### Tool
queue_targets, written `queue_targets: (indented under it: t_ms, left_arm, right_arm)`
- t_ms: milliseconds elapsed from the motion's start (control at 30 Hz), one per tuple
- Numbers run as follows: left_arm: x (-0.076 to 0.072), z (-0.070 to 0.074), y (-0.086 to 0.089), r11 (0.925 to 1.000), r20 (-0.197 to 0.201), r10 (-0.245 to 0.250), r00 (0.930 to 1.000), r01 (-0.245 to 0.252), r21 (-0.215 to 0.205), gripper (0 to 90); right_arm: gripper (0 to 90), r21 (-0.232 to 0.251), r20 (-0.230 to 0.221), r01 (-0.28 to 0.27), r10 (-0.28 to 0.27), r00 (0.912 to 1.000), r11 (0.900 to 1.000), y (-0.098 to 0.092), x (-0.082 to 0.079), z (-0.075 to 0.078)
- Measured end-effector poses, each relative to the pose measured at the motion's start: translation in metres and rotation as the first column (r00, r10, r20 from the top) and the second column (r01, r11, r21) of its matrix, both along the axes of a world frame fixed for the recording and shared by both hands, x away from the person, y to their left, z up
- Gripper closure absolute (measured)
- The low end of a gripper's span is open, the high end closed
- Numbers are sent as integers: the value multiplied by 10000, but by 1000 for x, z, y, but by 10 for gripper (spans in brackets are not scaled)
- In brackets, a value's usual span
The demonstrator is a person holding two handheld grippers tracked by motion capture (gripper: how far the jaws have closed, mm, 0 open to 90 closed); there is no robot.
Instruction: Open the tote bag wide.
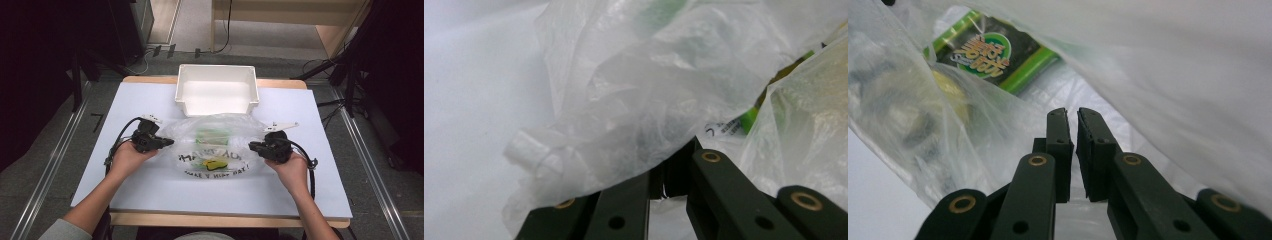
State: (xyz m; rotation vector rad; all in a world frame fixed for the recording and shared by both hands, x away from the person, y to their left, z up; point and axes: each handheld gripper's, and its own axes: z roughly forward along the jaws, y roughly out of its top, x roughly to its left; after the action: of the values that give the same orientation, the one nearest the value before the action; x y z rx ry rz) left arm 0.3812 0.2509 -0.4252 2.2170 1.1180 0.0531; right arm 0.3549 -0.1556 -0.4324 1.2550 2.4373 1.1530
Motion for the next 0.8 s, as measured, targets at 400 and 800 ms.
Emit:
queue_targets:
  t_ms: [400,800]
  left_arm:
    - [-3,-17,7,9987,174,381,9991,-386,341,900]
    - [-4,-24,26,9939,165,921,9956,-929,596,900]
  right_arm:
    - [900,-246,-196,270,-275,9994,9993,-8,-3,-16]
    - [900,-1030,-838,535,-622,9945,9932,-20,-6,-33]
